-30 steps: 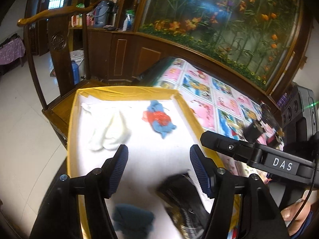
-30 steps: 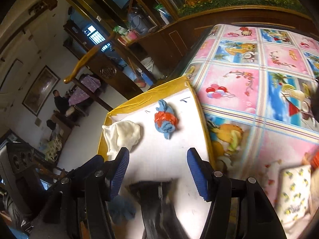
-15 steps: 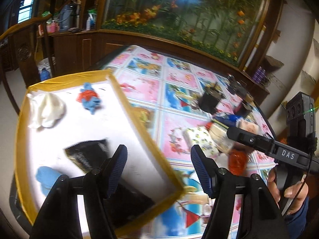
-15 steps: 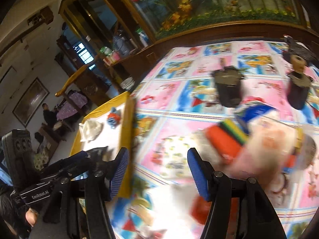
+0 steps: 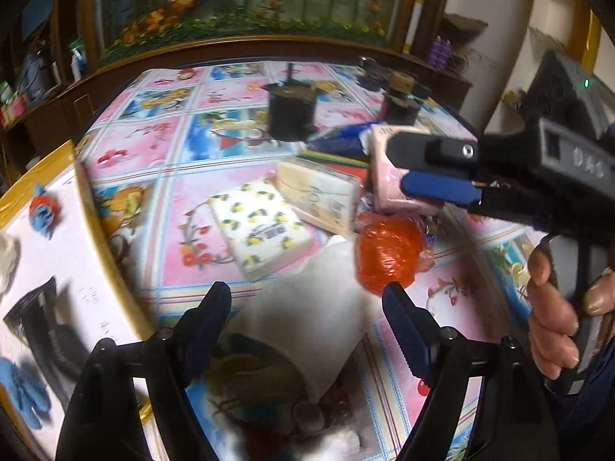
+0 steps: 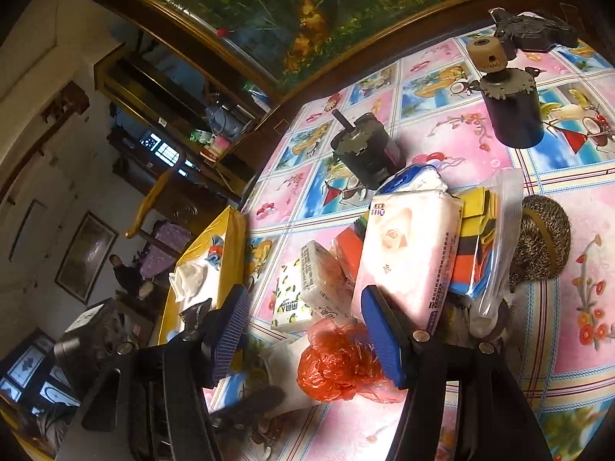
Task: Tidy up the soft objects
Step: 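Grasp another white cloth with the left tool while the right tool grasps the orange plastic bag, then lift the white cloth and orange bag off the table with both tools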
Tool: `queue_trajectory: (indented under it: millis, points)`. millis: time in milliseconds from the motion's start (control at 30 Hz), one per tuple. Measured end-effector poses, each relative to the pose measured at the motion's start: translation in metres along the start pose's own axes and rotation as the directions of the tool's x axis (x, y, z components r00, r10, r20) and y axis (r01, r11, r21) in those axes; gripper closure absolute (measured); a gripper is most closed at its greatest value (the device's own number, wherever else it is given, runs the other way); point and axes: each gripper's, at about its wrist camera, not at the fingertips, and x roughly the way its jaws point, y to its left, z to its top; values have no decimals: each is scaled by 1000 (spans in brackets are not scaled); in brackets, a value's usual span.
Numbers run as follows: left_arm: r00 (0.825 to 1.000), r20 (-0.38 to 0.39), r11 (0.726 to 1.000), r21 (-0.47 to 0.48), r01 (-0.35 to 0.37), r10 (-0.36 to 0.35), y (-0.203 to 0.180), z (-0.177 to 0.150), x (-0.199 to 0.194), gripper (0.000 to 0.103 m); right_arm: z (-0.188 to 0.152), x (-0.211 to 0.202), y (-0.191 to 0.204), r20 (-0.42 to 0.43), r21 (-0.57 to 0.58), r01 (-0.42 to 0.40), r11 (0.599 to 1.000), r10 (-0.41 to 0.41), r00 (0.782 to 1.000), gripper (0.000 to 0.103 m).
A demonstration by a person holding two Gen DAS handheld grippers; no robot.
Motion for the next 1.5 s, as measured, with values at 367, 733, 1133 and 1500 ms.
queue_trajectory:
  millis: [367,733,1133,1500]
  points:
    - [999,-32,999,46,-14,15,-22,-2,34,55,-1,-2,1,2,3,-11,1000,11,1000,36]
    - [1000,-16,993,-118,-5,4,17,-34,2,83,-16,23,21,-106,-129,68,989,-82,991,34]
    - [1000,4,992,-126,-11,11,18,-38,0,83,-50,61,36,-179,-442,284,851,-394,902,34]
    - [999,45,987,-160,8,-1,24,-41,-6,87,-41,37,44,-88,-398,243,885,-300,950,52]
